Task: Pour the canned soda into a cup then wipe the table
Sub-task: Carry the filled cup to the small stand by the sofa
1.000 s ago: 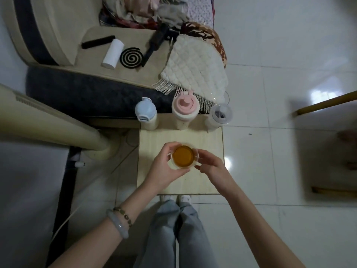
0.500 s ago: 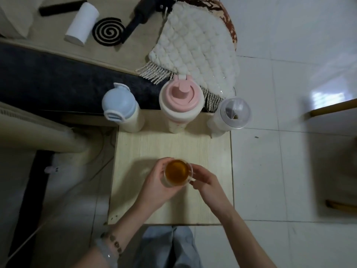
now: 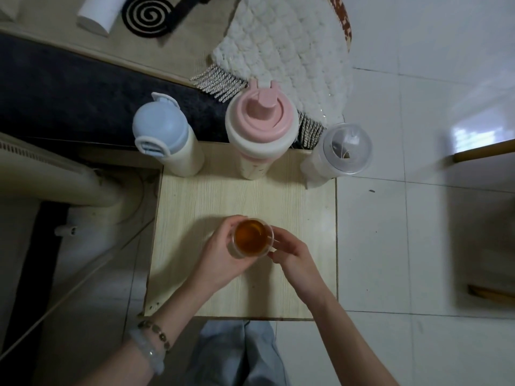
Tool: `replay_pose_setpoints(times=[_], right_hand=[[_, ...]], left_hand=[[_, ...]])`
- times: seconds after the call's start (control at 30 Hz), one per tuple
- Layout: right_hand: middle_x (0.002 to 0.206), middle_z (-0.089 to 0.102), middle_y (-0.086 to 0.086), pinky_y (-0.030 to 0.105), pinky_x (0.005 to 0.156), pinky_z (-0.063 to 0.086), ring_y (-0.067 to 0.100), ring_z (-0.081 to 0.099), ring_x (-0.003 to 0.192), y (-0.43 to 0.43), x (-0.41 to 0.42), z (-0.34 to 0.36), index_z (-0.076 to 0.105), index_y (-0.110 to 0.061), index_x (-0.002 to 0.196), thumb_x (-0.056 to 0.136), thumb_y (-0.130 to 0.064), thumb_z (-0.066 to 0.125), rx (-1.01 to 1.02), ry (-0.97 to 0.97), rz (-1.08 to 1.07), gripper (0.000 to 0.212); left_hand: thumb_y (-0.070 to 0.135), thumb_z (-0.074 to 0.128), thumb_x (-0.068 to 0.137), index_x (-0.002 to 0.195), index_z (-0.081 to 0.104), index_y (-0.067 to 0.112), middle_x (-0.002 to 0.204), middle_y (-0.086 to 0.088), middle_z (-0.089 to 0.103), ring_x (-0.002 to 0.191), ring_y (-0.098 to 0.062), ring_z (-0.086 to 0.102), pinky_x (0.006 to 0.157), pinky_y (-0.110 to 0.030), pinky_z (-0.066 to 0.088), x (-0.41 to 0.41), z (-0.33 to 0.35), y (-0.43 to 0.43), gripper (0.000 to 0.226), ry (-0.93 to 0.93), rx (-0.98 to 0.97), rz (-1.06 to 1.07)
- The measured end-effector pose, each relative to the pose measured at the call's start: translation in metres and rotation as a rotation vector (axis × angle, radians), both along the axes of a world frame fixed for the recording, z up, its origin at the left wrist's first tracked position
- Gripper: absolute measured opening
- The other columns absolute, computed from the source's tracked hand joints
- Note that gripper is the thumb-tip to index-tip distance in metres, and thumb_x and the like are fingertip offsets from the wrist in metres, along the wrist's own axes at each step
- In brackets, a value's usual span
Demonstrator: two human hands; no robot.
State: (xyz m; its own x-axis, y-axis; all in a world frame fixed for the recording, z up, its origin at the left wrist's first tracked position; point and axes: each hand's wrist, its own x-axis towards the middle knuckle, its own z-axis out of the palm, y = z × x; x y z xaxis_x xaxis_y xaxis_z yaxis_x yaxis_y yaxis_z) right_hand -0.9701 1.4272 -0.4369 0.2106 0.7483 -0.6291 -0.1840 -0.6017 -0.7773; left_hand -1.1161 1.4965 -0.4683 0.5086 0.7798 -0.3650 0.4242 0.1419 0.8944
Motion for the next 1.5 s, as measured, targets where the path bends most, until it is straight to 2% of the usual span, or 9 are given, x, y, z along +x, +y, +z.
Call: replay_pose_setpoints(times=[0.3, 0.5, 0.73, 0.93, 1.1, 1.2, 1.27, 1.37, 1.5], right_hand=[[0.111, 0.068, -0.006, 0.03, 0.097, 0.048, 0.003, 0.06, 0.106, 0.0, -0.002, -0.008, 0.064, -0.017, 0.115, 0.066, -0.011, 0.053, -0.007, -0.006, 0.001, 0.05], [0.112, 0.068, -0.006, 0.019, 0.088, 0.048, 0.001, 0.061, 0.104, -0.001, -0.003, -0.012, 0.063, -0.018, 0.116, 0.068, -0.015, 0.055, -0.014, -0.007, -0.003, 0.049], [0.115, 0.067, -0.006, 0.023, 0.093, 0.049, 0.003, 0.06, 0.106, -0.002, -0.003, -0.013, 0.063, -0.017, 0.117, 0.07, -0.013, 0.053, -0.031, -0.016, -0.02, 0.048], [0.12, 0.065, -0.004, 0.025, 0.097, 0.047, 0.005, 0.058, 0.113, -0.003, -0.001, -0.012, 0.06, -0.015, 0.123, 0.086, 0.009, 0.051, -0.036, -0.055, 0.022, 0.045], [0.133, 0.055, -0.005, 0.008, 0.093, 0.042, 0.007, 0.048, 0.125, -0.007, -0.002, 0.0, 0.049, -0.019, 0.135, 0.083, 0.01, 0.048, -0.073, -0.193, 0.137, 0.059], [0.142, 0.046, 0.0, 0.019, 0.101, 0.039, 0.014, 0.042, 0.131, -0.007, 0.002, 0.024, 0.041, -0.018, 0.14, 0.084, 0.009, 0.046, -0.105, -0.301, 0.178, 0.063], [0.144, 0.043, 0.001, 0.027, 0.106, 0.037, 0.015, 0.04, 0.132, -0.008, 0.007, 0.043, 0.039, -0.018, 0.141, 0.083, 0.008, 0.046, -0.119, -0.355, 0.205, 0.064], [0.145, 0.042, 0.002, 0.031, 0.11, 0.035, 0.017, 0.039, 0.133, -0.011, 0.016, 0.073, 0.038, -0.019, 0.142, 0.084, 0.005, 0.047, -0.126, -0.451, 0.253, 0.063], [0.146, 0.041, 0.002, 0.033, 0.111, 0.034, 0.017, 0.038, 0.134, -0.018, 0.018, 0.122, 0.037, -0.019, 0.142, 0.083, 0.002, 0.049, -0.11, -0.516, 0.309, 0.064]], left_hand=[[0.029, 0.085, 0.062, 0.12, 0.046, 0.034, 0.12, 0.017, 0.056, 0.115, -0.001, 0.052, 0.098, -0.03, 0.046, -0.002, -0.01, 0.0, 0.07, 0.022, 0.013, -0.011], [0.043, 0.08, 0.06, 0.121, 0.047, 0.035, 0.121, 0.016, 0.056, 0.117, -0.005, 0.052, 0.098, -0.033, 0.046, -0.003, -0.015, -0.002, 0.07, 0.03, 0.01, -0.012], [0.026, 0.085, 0.063, 0.121, 0.048, 0.028, 0.12, 0.016, 0.056, 0.114, -0.001, 0.052, 0.096, -0.026, 0.045, -0.003, -0.017, -0.003, 0.069, 0.016, 0.014, 0.006], [0.022, 0.084, 0.066, 0.122, 0.045, 0.031, 0.119, 0.02, 0.054, 0.114, 0.005, 0.05, 0.093, -0.012, 0.04, -0.002, -0.01, -0.001, 0.068, 0.057, 0.029, -0.034], [0.017, 0.078, 0.073, 0.144, 0.027, 0.028, 0.144, 0.005, 0.04, 0.135, -0.011, 0.033, 0.11, -0.032, 0.031, -0.008, 0.002, -0.004, 0.088, 0.252, 0.067, -0.14], [0.019, 0.079, 0.073, 0.148, 0.017, 0.025, 0.151, 0.0, 0.031, 0.14, -0.016, 0.026, 0.113, -0.037, 0.028, -0.012, 0.026, -0.005, 0.098, 0.382, 0.16, -0.205], [0.019, 0.079, 0.073, 0.148, 0.015, 0.023, 0.152, -0.001, 0.029, 0.14, -0.017, 0.025, 0.113, -0.033, 0.025, -0.014, 0.046, -0.005, 0.098, 0.425, 0.195, -0.215], [0.02, 0.077, 0.075, 0.148, 0.015, 0.022, 0.153, 0.001, 0.026, 0.141, -0.016, 0.023, 0.111, -0.027, 0.021, -0.02, 0.08, -0.005, 0.096, 0.452, 0.205, -0.206], [0.022, 0.075, 0.078, 0.148, 0.016, 0.021, 0.154, 0.002, 0.024, 0.141, -0.015, 0.022, 0.113, -0.03, 0.022, -0.028, 0.13, -0.012, 0.091, 0.458, 0.205, -0.196]])
